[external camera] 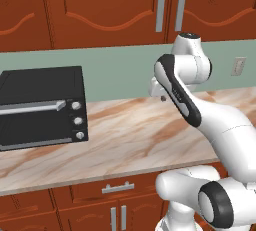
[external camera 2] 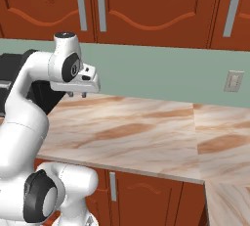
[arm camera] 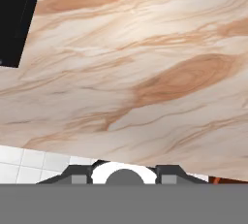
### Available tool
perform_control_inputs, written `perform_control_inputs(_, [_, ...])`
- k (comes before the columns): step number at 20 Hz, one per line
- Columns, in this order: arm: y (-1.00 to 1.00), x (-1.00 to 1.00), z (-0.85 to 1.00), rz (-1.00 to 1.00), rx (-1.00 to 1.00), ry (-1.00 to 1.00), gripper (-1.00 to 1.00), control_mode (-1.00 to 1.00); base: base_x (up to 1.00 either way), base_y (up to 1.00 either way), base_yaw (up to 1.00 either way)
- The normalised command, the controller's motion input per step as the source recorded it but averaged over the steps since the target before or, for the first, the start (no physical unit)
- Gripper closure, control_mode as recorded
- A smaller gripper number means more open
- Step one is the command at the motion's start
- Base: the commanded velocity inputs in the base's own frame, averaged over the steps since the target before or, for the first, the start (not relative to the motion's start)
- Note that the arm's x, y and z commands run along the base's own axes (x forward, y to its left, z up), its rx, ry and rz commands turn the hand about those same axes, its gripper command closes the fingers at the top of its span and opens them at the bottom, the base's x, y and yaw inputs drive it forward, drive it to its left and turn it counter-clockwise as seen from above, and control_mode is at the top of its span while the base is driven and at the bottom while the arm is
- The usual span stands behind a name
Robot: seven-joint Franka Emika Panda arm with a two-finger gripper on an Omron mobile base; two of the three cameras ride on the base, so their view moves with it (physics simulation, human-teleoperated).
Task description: Move the condiment bottle and oil and vinegar bottle from the cabinet to the dining counter.
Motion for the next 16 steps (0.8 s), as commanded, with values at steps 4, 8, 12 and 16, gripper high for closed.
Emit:
perform_control_inputs(4, [0.00,-0.09,0.00,0.00,0.00,-0.06,-1.00,-1.00,0.00,0.00,0.00])
perform_control_inputs(8, [0.04,-0.12,0.05,0.02,-0.03,-0.39,-1.00,-1.00,0.00,0.00,0.00])
perform_control_inputs(12, [0.03,-0.03,0.33,0.00,0.00,-0.42,-1.00,-1.00,0.00,0.00,0.00])
perform_control_inputs(16, [0.03,0.00,0.52,0.00,0.00,-0.31,-1.00,-1.00,0.00,0.00,0.00])
